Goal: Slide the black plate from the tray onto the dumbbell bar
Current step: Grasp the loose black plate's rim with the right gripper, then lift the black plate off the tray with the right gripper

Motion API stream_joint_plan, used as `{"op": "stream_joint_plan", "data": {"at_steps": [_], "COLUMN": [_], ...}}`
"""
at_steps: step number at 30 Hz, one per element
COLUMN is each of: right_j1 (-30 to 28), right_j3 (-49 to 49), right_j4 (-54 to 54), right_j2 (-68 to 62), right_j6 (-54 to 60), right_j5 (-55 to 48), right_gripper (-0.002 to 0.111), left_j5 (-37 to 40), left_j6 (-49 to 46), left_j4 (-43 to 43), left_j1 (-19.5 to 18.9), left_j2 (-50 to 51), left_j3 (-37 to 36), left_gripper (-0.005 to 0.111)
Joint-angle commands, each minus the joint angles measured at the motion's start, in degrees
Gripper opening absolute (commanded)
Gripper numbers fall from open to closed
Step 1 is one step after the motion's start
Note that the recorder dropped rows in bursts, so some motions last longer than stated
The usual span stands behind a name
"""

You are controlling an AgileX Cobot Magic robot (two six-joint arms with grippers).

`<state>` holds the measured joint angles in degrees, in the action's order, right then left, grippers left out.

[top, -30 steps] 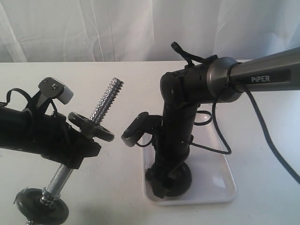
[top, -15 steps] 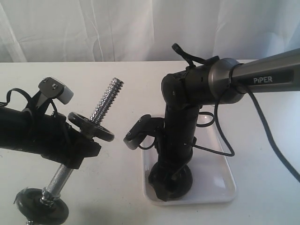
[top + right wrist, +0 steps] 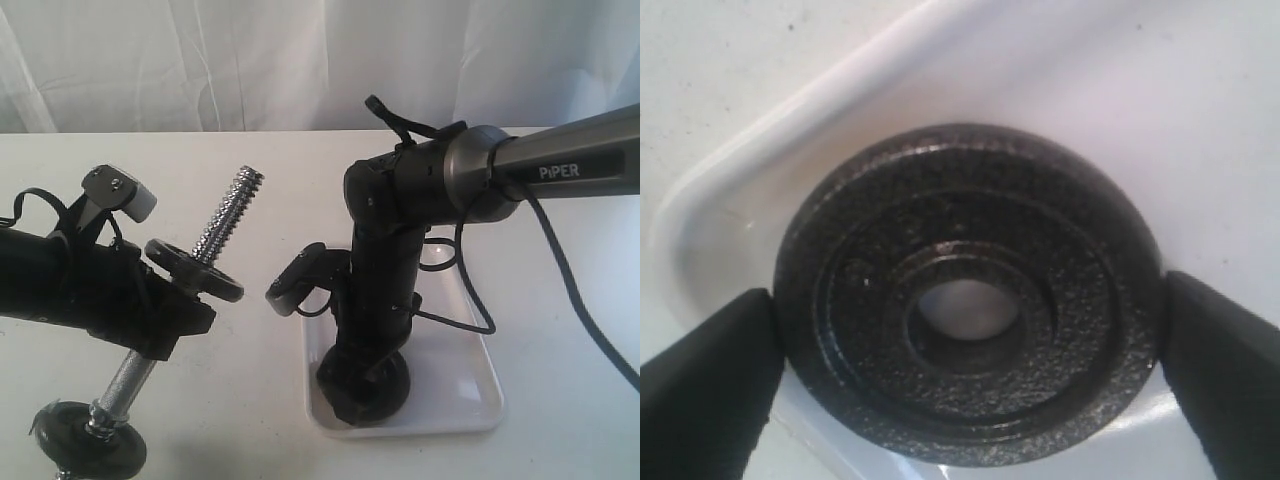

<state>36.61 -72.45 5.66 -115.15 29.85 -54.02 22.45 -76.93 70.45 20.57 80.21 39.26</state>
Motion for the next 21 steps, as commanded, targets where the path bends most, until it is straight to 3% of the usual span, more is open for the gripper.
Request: {"op": "stream_joint_plan", "data": {"at_steps": [1, 5, 17, 21], "right_j1": [0.03, 0.03, -0.16, -2.61], "right_j3": [1.27, 1.27, 1.17, 1.08], "right_j4": [-0.40, -0.15, 0.08, 1.49], "right_j2": [-3.95, -5.53, -4.77, -1.39], "right_j6": [-2.08, -4.47, -7.13, -5.77], "right_j5": [-1.40, -1.96, -3.29, -3.36], "right_gripper": [0.032, 0.000, 0.000, 0.000], "left_j5": [2.48, 2.48, -0.45, -0.45], "left_j6": [-1.04, -1.04, -1.04, -1.04], "left_j4": [5.29, 5.29, 5.29, 5.29], "left_j1": [0.09, 0.09, 0.09, 0.09], "left_j2": [-2.24, -2.24, -2.24, -2.24], "left_j3": [1.19, 1.19, 1.19, 1.19], "left_gripper": [0.000, 0.000, 0.000, 0.000]}}
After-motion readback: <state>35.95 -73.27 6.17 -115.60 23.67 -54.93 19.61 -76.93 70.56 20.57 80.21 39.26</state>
